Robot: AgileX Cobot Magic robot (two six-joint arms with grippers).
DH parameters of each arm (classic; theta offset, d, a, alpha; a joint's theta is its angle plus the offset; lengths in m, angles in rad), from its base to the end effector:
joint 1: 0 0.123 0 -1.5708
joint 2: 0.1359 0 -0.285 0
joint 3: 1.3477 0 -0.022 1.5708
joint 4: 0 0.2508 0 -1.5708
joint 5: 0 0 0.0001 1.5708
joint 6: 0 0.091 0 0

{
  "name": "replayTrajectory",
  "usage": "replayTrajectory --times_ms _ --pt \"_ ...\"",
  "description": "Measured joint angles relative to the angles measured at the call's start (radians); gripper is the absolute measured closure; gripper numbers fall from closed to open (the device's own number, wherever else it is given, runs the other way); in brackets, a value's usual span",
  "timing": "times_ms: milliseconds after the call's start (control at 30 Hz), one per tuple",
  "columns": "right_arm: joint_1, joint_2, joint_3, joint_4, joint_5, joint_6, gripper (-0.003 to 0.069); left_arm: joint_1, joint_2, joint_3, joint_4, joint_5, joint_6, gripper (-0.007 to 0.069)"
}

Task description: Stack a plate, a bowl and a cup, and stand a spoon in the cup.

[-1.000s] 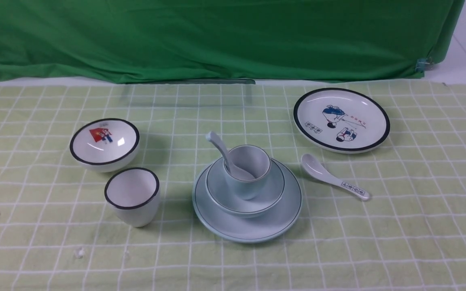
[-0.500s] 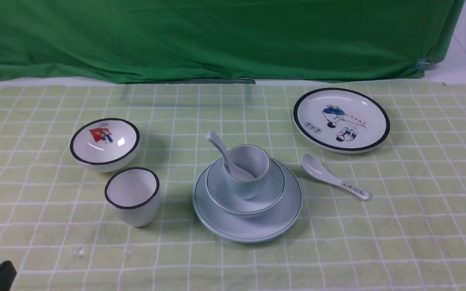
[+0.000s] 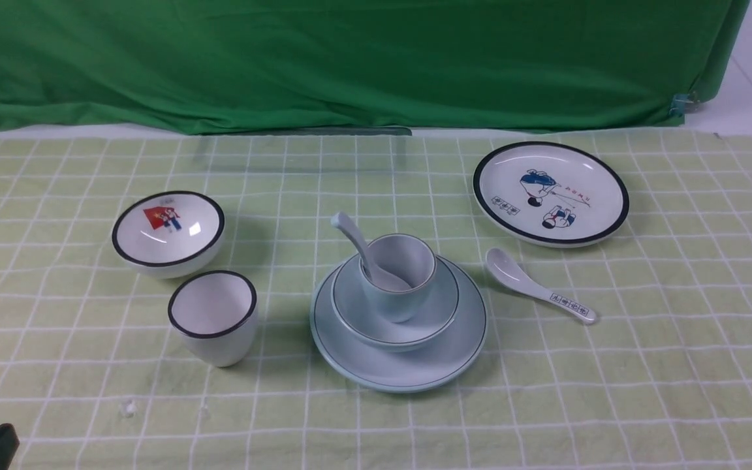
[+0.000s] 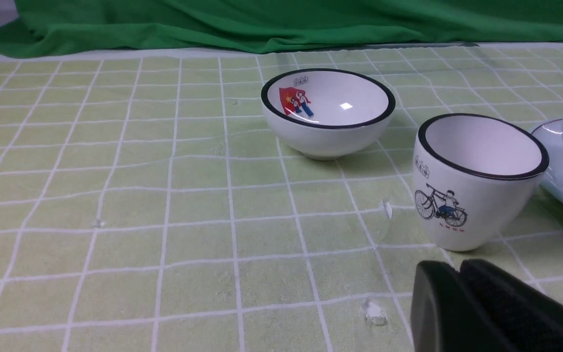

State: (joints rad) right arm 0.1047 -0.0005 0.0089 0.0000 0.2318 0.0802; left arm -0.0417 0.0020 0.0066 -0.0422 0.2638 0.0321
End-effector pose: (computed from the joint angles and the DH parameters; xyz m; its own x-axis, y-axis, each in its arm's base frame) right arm 0.0555 0.0058 0.1892 -0.1595 0.0638 -0.9851 -0.0920 0.9926 0.0792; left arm 0.0553 -0.0033 0.1870 -0.1842 -0.0010 -0.9829 0.0509 0.9986 -0.0105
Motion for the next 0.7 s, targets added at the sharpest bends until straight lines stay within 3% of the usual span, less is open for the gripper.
replayTrajectory --times_ms 700 --pt "0.000 0.000 0.000 0.000 -0.001 0.000 0.0463 0.000 0.000 0.000 -0.004 0.000 0.003 0.0632"
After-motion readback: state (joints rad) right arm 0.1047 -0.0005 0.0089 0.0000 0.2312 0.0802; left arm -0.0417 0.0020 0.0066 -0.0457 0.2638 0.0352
